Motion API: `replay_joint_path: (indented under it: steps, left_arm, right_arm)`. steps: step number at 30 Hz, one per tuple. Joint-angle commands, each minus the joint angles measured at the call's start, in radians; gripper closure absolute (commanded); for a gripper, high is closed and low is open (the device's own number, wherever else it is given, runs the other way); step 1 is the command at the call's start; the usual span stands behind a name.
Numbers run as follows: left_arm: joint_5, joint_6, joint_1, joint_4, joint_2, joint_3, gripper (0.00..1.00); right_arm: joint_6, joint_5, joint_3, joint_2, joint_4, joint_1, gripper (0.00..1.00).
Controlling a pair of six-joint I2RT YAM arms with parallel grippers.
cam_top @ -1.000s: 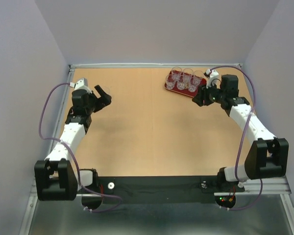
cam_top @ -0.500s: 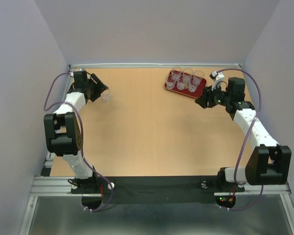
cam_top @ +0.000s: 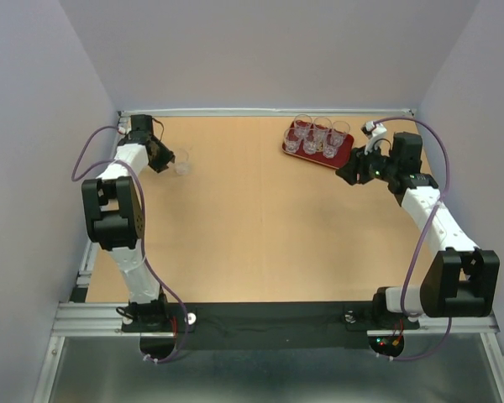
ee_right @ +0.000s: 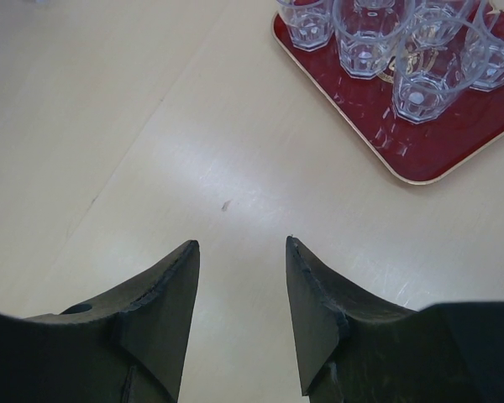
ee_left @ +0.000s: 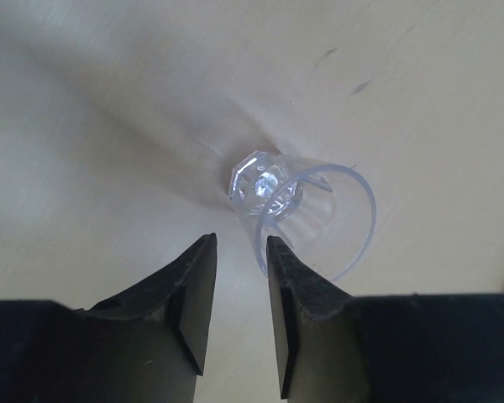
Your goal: Place the glasses into the tray
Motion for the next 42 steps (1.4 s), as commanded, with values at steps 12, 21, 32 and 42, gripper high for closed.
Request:
replay_joint_path:
  steps: [12,21,32,42]
  left_arm:
    - [-0.008,0.072,-0.003,-0.026,0.042,0.124,1.0]
    - [0.284,0.279,-0.127,0.198,-0.127,-0.053,1.0]
    - [0.189,0.229,-0.535,0.335,-0.17,-0.109,1.0]
    - [-0.303,0.123,-0.847,0.283,-0.106,0.003,1.0]
  right_arm:
    - [0.011,-0.018,-0.02,-0.025,0.049,-0.035,0.49]
    - [-0.006,-0.073,-0.023,-0.019,0.048,-0.038,0.48]
    - [0.059,-0.294,0.005,0.05,0.012,-0.038,0.41]
    - [0.106,-0.22,0.019,0.081,-0.008,0.017,0.24]
